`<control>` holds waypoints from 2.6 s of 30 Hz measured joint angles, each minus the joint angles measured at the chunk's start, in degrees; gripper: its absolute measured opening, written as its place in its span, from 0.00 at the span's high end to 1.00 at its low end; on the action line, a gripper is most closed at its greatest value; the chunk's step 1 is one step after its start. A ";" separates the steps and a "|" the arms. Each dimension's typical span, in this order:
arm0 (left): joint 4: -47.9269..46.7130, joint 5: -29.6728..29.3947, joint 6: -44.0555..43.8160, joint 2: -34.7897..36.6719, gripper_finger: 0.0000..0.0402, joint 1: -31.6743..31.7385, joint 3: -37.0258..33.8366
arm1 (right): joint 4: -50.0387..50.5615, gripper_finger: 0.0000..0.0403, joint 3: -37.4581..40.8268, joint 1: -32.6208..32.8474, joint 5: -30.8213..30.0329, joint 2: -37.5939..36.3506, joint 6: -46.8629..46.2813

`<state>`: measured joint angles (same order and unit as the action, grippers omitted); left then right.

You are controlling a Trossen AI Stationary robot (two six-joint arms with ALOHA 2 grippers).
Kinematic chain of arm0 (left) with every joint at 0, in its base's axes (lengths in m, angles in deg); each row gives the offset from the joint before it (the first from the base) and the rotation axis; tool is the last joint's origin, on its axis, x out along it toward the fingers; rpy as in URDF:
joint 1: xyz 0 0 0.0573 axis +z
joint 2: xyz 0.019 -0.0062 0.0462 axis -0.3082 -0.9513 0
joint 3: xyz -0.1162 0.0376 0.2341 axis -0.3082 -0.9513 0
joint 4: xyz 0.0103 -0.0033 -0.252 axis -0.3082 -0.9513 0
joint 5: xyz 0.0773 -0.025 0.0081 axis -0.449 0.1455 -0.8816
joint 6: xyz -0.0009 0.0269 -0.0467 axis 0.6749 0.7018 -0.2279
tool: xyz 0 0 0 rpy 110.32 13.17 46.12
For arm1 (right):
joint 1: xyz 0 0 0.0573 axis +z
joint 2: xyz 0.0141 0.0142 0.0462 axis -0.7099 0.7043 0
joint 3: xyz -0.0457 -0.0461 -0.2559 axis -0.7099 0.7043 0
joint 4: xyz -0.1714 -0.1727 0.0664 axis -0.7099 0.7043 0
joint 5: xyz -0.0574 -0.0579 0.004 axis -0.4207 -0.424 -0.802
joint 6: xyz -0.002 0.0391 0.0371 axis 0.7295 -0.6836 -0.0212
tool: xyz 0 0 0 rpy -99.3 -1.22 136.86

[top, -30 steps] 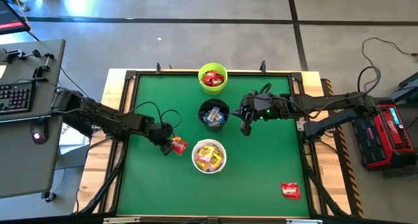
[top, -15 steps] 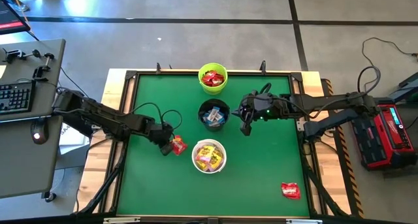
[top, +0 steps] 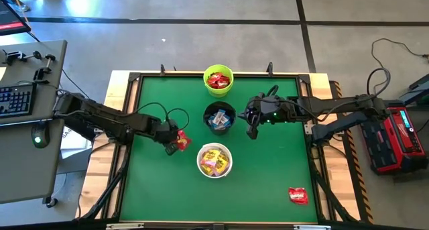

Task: Sort candy by brand, put in halloween buckets
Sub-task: Put the red candy into the green bucket

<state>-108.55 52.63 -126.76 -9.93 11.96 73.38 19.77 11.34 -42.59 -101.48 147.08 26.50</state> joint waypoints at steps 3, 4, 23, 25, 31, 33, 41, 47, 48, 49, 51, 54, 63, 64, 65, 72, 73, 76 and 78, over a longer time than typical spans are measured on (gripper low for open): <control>-0.98 0.00 0.29 1.69 1.00 1.48 1.93 | -0.02 1.00 0.00 0.00 0.00 0.00 0.00; -1.18 0.01 0.45 2.41 1.00 2.03 2.47 | -0.06 1.00 0.00 0.00 0.00 0.00 -0.03; -4.74 -0.28 14.74 10.45 1.00 18.28 19.14 | -0.08 1.00 0.00 0.00 -0.02 0.00 -0.42; -4.26 -0.28 16.85 9.78 1.00 20.26 20.68 | -0.08 1.00 0.00 0.00 -0.02 0.00 -0.42; -2.92 0.70 23.08 6.66 1.00 26.34 25.31 | -0.21 1.00 0.00 0.00 -0.04 0.00 -0.44; -1.67 1.78 25.13 4.97 1.00 28.17 26.75 | -0.29 1.00 0.00 0.00 -0.04 0.00 -0.44; 3.17 7.58 32.29 -5.52 1.00 34.27 34.50 | -0.30 1.00 0.00 0.00 -0.26 0.00 -0.58; 6.03 10.77 37.70 -15.26 1.00 37.11 42.69 | -0.28 1.00 0.00 0.00 -3.05 0.00 -1.57; 6.03 10.76 38.49 -17.01 1.00 37.57 44.11 | -0.28 1.00 0.00 -0.02 -3.09 0.00 -1.71; 6.12 10.89 39.00 -18.79 1.00 38.11 45.53 | -0.28 1.00 0.00 -0.02 -3.35 0.00 -1.91; 6.54 11.83 39.61 -22.18 1.00 39.00 48.13 | -0.28 1.00 0.00 -0.02 -4.24 0.00 -2.24; 7.17 13.81 40.83 -26.58 1.00 39.87 51.63 | -0.30 1.00 0.00 -0.02 -5.83 0.00 -3.04; 11.05 19.48 41.82 -34.99 1.00 40.03 56.17 | -0.14 1.00 0.00 -0.02 -7.28 0.00 -3.38; 11.30 19.93 41.82 -35.36 1.00 40.00 56.20 | -0.02 1.00 0.00 -0.02 -7.28 0.00 -3.77; 11.40 20.07 41.82 -35.64 1.00 39.89 56.28 | 0.09 1.00 0.00 -0.02 -7.26 0.00 -4.34; 11.26 20.28 42.31 -38.37 1.00 39.73 56.28 | 0.12 1.00 0.00 -0.02 -7.74 0.00 -4.70; 10.97 20.31 42.30 -38.75 1.00 39.73 56.28 | 0.14 1.00 0.00 -0.02 -7.74 0.00 -4.66; 10.09 20.33 42.58 -39.20 1.00 39.67 56.26 | 0.16 1.00 0.00 -0.02 -7.74 0.00 -4.62; 9.03 20.80 43.69 -39.20 1.00 39.66 56.26 | 0.16 1.00 0.00 -0.02 -7.76 0.00 -4.52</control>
<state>-99.52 73.43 -83.08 -49.14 51.62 129.64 19.93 11.34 -42.61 -109.24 147.08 21.99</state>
